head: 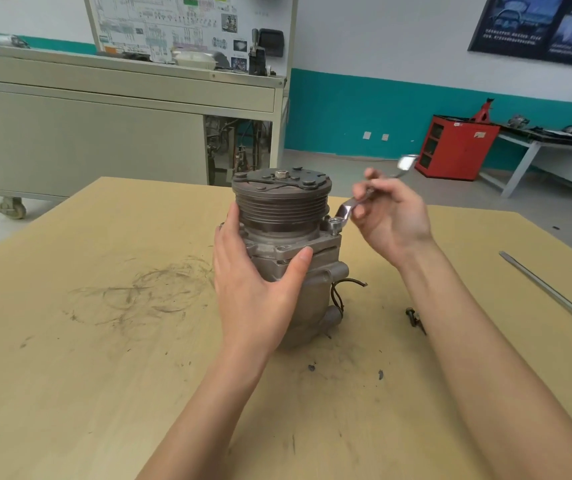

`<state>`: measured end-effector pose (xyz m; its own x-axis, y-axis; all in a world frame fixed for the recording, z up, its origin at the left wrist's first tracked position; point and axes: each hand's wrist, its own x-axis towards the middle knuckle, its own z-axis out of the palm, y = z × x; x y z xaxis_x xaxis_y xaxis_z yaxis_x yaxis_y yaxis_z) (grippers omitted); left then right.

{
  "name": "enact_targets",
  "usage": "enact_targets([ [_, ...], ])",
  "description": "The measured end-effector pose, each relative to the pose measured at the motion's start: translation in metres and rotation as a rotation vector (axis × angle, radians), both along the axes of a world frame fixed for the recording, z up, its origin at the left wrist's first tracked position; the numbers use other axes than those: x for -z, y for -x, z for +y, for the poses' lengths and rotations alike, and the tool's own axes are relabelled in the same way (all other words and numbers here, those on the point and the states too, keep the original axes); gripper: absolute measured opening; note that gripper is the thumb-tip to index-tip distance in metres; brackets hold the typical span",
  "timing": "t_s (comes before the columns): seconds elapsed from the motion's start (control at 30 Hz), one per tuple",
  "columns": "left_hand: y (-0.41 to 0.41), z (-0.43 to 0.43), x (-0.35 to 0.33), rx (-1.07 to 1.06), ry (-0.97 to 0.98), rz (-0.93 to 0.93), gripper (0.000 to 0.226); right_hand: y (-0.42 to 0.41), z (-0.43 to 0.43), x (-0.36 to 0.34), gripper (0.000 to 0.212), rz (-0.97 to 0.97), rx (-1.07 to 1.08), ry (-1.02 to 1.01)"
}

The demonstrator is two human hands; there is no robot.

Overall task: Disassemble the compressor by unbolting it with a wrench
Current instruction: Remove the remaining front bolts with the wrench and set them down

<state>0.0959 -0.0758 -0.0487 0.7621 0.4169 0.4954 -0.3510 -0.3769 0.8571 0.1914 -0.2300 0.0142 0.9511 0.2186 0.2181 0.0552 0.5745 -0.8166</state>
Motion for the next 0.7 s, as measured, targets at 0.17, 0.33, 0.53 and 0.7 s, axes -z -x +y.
enact_targets([
  [0.17, 0.004, 0.010, 0.002, 0.102, 0.115, -0.031, 0.093, -0.030, 0.017, -0.002, 0.012, 0.099, -0.236, 0.102],
  [0.33, 0.005, 0.017, 0.006, 0.126, 0.192, -0.060, 0.085, -0.024, 0.012, -0.008, 0.016, 0.028, -0.161, 0.117],
  [0.53, 0.005, 0.014, 0.006, 0.109, 0.153, -0.036, 0.084, 0.016, -0.019, -0.035, 0.021, -0.235, 0.131, 0.071],
  [0.7, 0.005, 0.012, 0.006, 0.090, 0.135, -0.036, 0.084, 0.060, -0.011, -0.013, 0.019, -0.643, 0.624, 0.496],
])
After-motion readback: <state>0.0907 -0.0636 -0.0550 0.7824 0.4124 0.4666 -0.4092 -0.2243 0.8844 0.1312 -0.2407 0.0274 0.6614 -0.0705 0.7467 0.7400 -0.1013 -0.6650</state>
